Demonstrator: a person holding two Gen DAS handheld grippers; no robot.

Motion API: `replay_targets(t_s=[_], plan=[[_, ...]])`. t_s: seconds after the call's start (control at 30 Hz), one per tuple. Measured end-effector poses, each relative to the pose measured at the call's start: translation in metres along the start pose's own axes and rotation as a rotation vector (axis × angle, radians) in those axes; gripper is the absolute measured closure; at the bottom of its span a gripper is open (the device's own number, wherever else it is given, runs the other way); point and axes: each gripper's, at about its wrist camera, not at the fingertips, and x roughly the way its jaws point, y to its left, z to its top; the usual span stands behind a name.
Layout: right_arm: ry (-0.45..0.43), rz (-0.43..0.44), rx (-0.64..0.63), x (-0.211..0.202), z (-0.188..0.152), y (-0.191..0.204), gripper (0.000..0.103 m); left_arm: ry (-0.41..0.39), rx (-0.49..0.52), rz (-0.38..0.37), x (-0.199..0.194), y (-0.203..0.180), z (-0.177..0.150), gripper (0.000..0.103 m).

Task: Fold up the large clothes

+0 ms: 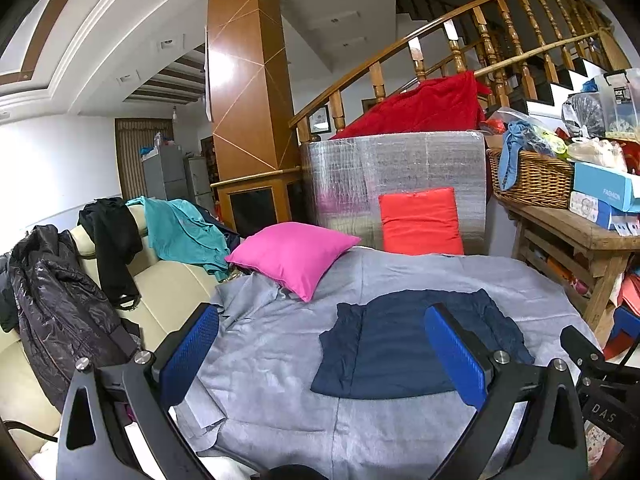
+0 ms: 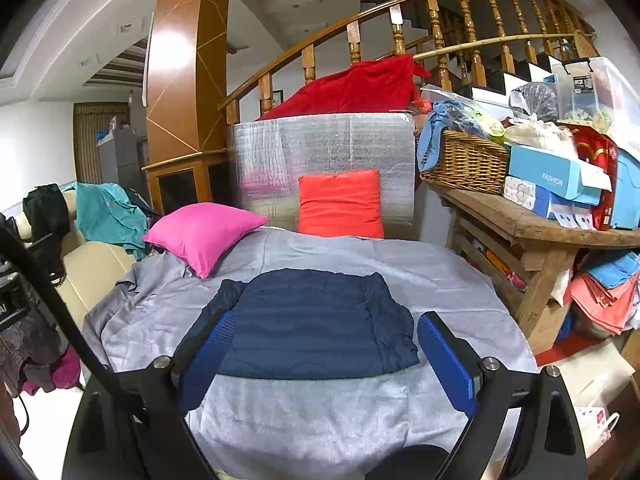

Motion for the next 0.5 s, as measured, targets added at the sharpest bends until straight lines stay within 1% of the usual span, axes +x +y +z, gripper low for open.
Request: replay_targets(t_s=[0.5], plan=[[-0.004,-0.008,-0.017,-0.0039,0.0031,0.0065,0.008,-0.002,-0.008,-0.002,-0.0042,0.0041,-0.0013,0.001]])
